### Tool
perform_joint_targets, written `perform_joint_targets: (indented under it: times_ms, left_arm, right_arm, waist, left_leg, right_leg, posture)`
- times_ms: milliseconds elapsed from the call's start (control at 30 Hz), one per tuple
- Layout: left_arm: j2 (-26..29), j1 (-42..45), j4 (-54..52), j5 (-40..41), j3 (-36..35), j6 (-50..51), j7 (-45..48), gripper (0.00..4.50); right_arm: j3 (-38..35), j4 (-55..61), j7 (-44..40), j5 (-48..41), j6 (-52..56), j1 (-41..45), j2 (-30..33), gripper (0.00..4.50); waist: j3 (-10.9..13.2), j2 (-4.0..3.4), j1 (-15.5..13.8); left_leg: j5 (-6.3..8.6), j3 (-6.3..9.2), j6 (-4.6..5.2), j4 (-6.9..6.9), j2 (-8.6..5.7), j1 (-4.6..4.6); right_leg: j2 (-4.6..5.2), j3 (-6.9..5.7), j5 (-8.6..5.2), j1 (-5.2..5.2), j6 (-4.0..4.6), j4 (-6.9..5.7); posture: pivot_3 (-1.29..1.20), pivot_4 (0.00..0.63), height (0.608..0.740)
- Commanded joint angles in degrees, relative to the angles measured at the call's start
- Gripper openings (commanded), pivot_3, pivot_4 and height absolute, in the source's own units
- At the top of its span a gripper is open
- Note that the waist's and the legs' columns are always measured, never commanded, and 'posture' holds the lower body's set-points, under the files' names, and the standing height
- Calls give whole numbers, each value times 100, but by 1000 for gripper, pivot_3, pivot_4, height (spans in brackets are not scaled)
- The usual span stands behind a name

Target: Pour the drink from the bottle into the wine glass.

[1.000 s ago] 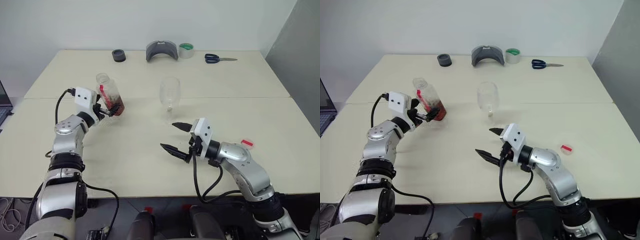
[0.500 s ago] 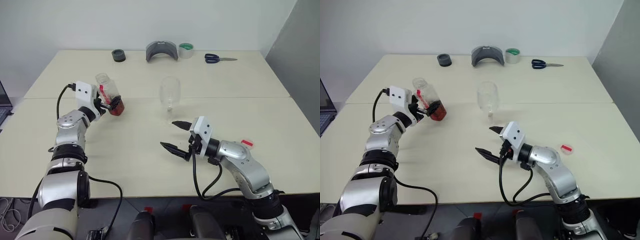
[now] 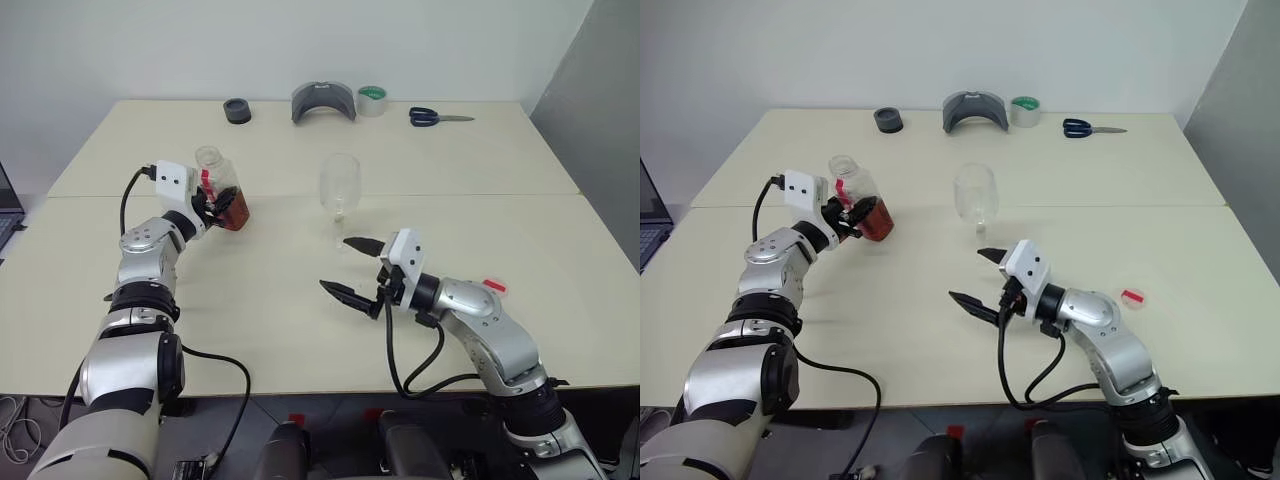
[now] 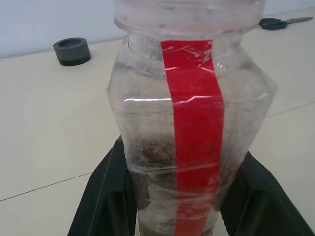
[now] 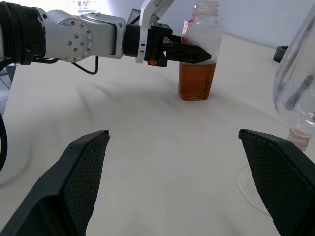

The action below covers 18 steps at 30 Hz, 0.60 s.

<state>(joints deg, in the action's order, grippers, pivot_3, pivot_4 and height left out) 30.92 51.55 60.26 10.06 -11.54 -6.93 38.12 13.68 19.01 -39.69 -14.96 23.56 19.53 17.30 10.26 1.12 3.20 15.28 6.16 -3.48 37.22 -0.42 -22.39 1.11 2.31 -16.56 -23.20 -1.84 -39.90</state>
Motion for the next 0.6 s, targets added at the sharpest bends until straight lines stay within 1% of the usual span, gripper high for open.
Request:
perform_joint_targets:
  times_ms: [33,167,300,400,600]
  left_arm:
    - [-145,120,-990,-138,285,-110,117,1730]
    - [-314,196,-1775,-512,725,27,-56,1726]
    - [-402,337,-2127,-847,1074,53,-153,1726]
    - [-487,614,-2123,-1228,1415,-193,-240,1726]
    - [-515,1044,-1717,-1737,1784,-898,-439,1726]
  right_arm:
    - [-400,567,137,-261,123,74,90,4500]
    - [-661,884,361,-346,360,6,210,4500]
    - [-777,1077,574,-419,608,3,220,4500]
    - [-943,1163,886,-423,736,25,151,4500]
    - [-1060,1042,1278,-188,326,126,33,4500]
  waist:
    - [1,2,-28]
    - [1,3,-50]
    - [1,3,-59]
    - [2,4,-46]
    - [3,5,-30]
  left_leg:
    - [0,4,-1,3,-1,-8]
    - [-2,16,-4,39,-1,-34]
    - [1,14,0,57,-4,-42]
    - [1,14,0,57,-3,-41]
    - [1,10,1,56,-3,-41]
  right_leg:
    - [1,-1,0,-4,0,0]
    - [1,-12,0,-7,0,1]
    - [2,-10,2,-7,-3,-1]
    - [-2,-11,2,-7,-3,-4]
    - [-2,-7,2,-9,-3,-4]
  posture:
    - [0,150,740]
    - [0,150,740]
    - [0,150,740]
    - [0,150,740]
    - [0,150,740]
